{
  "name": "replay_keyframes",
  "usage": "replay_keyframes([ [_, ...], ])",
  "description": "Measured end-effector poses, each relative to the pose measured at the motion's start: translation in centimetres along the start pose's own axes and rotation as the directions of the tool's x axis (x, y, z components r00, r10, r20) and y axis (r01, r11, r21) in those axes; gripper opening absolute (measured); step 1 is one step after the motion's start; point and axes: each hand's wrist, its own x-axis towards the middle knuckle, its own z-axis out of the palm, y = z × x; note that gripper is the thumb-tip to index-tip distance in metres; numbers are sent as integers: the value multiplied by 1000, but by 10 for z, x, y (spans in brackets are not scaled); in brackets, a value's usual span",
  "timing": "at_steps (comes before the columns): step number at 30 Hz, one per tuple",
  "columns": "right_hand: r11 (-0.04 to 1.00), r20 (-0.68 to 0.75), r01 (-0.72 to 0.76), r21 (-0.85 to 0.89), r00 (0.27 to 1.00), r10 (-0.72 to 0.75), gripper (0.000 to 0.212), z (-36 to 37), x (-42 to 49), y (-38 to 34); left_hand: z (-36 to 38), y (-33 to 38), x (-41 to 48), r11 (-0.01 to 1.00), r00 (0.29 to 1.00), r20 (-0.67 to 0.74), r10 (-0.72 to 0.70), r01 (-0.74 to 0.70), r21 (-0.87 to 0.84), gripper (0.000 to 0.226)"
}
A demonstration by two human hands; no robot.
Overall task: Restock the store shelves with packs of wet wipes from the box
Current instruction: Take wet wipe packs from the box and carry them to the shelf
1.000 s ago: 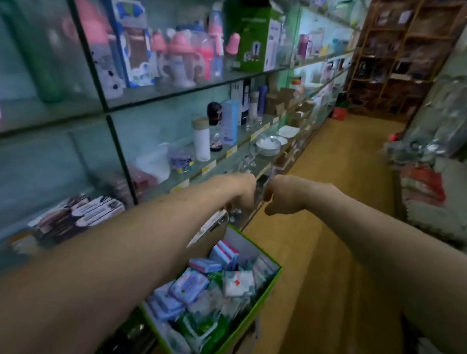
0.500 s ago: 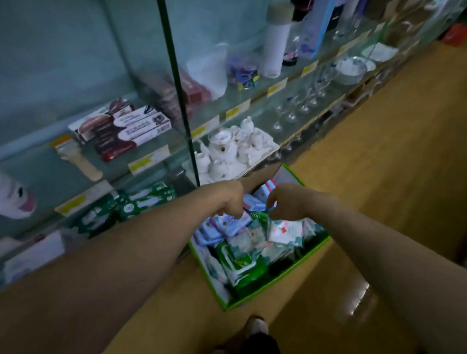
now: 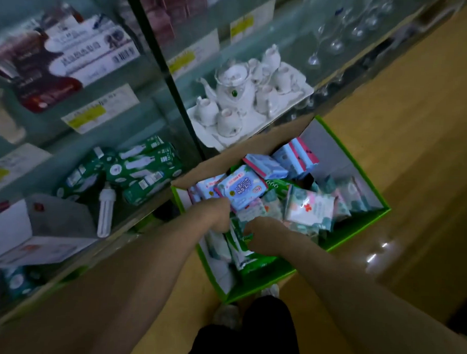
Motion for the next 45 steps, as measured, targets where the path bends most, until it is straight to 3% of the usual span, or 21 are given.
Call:
replay_keyframes([
  [2, 1000, 31, 17, -1, 999, -17, 39, 17, 16, -5, 8, -6, 11, 999, 999, -7, -36, 36, 12, 23],
  [5, 999, 62, 33, 31, 997, -35, 39, 35, 34, -13, 17, -15, 26, 997, 996, -15, -82, 83, 12, 20],
  [9, 994, 71, 48, 94, 996, -55, 34, 58, 51, -25, 31, -22, 44, 991, 997, 33, -75, 78, -107, 33],
  [15, 996, -148, -7, 86, 989, 20, 22, 74, 57, -46, 47, -28, 60, 937, 993, -38, -113, 94, -338, 31],
  [19, 982, -267, 66, 179, 964, -16, 19, 79, 58, -42, 49, -26, 66, 780, 974, -72, -213, 125, -614, 26],
  [22, 925, -329, 97, 367, 944, 31, 16, 74, 57, -27, 49, -26, 68, 544, 951, -53, -306, 128, -829, 13],
  [24, 913, -317, 75, 400, 946, 61, 17, 68, 57, -17, 49, -24, 67, 447, 937, -26, -348, 141, -883, 7],
  [26, 940, -252, 56, 338, 967, 33, 19, 65, 57, -14, 50, -21, 66, 402, 931, -9, -366, 150, -903, 7],
  [30, 975, -109, 51, 215, 994, -28, 48, 77, 60, -32, 46, -18, 68, 316, 941, 43, -337, 156, -936, 22],
  [36, 990, -323, 8, 138, 946, 37, 24, 79, 66, -41, 53, -20, 69, 242, 932, 56, -358, 151, -958, 18],
  [40, 882, -328, -1, 471, 928, 176, 19, 75, 62, -14, 43, -16, 58, 207, 940, 60, -337, 136, -969, 13],
  [42, 732, -268, 27, 680, 939, 215, 12, 76, 60, 3, 35, -10, 52, 233, 949, 8, -315, 85, -969, 6],
  [45, 485, -166, 40, 873, 961, 220, 26, 75, 50, 11, 32, -2, 49, 262, 962, -30, -271, 44, -964, 12],
])
